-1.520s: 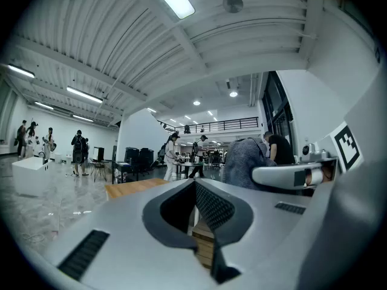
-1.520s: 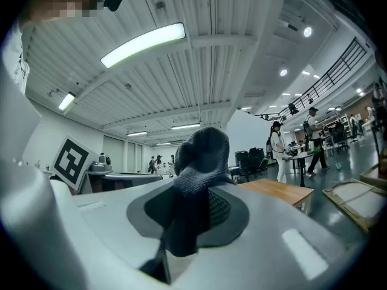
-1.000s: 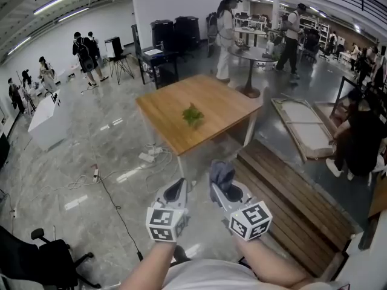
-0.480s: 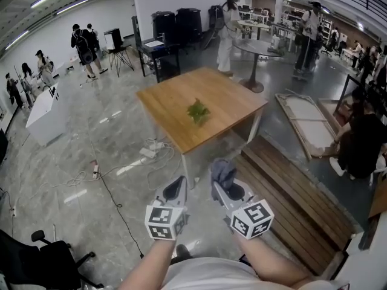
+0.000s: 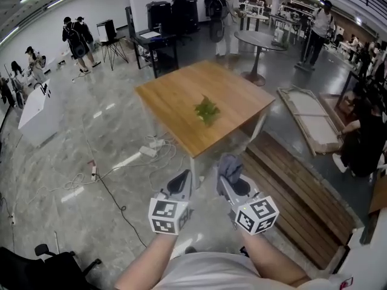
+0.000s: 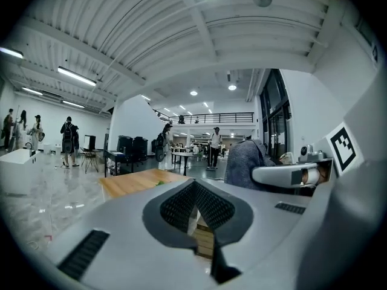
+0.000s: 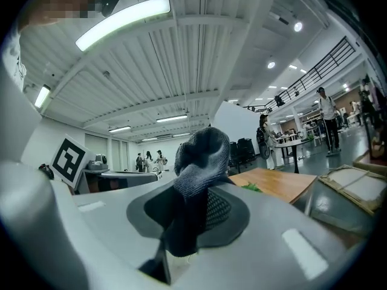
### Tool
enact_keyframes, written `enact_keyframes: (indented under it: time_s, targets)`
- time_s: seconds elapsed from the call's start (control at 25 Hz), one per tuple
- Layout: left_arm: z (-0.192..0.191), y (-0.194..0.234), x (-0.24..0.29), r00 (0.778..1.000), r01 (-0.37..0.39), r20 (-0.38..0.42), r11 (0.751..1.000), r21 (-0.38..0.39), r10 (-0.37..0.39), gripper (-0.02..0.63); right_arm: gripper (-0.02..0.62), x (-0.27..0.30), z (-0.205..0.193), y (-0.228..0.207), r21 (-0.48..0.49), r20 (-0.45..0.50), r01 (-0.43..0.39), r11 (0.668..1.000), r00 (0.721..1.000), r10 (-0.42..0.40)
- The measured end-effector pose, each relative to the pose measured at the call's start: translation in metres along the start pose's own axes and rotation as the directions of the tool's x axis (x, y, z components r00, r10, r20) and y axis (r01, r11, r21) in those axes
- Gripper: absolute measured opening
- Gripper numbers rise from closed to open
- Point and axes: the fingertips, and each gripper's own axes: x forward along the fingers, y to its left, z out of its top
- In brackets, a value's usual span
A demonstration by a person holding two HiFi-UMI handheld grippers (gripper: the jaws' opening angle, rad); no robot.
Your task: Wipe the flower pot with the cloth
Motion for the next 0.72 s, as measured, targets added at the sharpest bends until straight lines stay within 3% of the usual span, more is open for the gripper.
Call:
enact_keyframes:
  time_s: [0.32, 0.72]
  targets:
    - [-0.003, 0.055, 0.041, 0.999, 0.031, -0.035, 0.999, -0.029, -0.032, 0.006, 0.067, 0.056, -0.012, -0.022, 0.028, -0.029, 0.05, 0.998, 0.998, -0.049]
    - [-0.015, 0.098, 0.171, 0.994, 0.014, -0.108, 0.999, -0.032, -0.017, 0.006, 0.067, 0.147, -0.018, -0.135, 0.061, -0.05, 0.028, 0.998, 0.998, -0.025]
